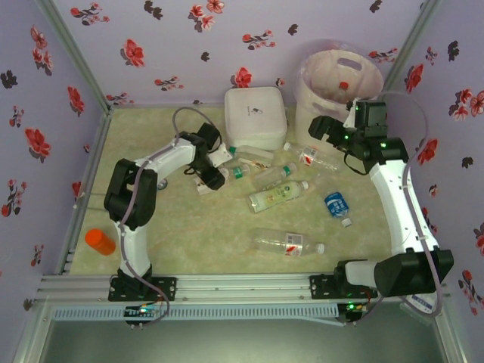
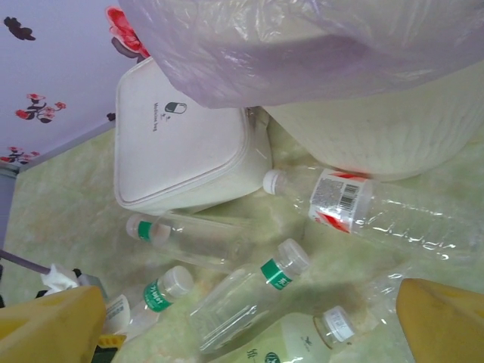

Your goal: Put the plastic bottles in the bin

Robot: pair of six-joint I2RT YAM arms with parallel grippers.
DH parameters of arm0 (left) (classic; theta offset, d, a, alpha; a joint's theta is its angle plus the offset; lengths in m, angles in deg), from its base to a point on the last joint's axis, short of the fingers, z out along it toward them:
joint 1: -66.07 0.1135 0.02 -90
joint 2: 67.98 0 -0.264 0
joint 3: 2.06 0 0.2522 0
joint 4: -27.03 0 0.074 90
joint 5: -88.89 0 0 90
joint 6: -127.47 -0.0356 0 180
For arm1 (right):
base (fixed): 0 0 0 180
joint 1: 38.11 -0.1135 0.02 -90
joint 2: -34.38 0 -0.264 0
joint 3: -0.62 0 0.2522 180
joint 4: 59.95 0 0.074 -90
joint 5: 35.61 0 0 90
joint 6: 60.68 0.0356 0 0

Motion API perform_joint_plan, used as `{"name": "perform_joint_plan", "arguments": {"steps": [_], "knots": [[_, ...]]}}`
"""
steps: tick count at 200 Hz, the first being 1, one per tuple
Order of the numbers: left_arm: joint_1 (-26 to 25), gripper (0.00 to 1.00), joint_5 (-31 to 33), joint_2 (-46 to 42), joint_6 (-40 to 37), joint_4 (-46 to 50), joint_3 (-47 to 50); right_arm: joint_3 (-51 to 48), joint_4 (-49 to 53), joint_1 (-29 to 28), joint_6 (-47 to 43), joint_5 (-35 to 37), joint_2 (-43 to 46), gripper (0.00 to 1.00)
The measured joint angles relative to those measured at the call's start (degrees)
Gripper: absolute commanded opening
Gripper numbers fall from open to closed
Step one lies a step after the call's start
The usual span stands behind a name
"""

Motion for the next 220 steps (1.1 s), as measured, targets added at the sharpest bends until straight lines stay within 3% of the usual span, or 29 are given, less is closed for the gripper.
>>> {"name": "perform_joint_plan", "arguments": {"steps": [10, 46, 82, 119, 158, 220], "knots": [[-0.1, 0.5, 0.4, 0.0, 0.0, 0.0, 0.0, -0.4, -0.6, 0.0, 0.6, -0.5, 0.0, 0.99], [-0.2, 0.5, 1.2, -1.7, -0.2, 0.3, 1.1, -0.6, -1.7, 0.0, 2.3, -2.1, 0.5, 0.99], [-0.2, 0.52, 1.0, -10.5, 4.4, -1.5, 4.2, -0.6, -5.1, -1.7, 5.2, -5.5, 0.8, 0.96], [-1.5, 0.46, -1.4, -20.8, 16.7, -14.4, 9.9, -0.1, -12.3, -9.3, 8.1, -8.2, -1.6, 0.9], [-4.2, 0.46, -7.9, -25.0, 28.3, -28.7, 16.9, 2.7, -16.3, -16.4, 8.1, -9.3, -8.4, 0.83], [-5.2, 0.47, -15.6, -25.2, 35.7, -38.6, 19.2, 4.7, -19.1, -18.2, 7.2, -14.1, -16.1, 0.81]]}}
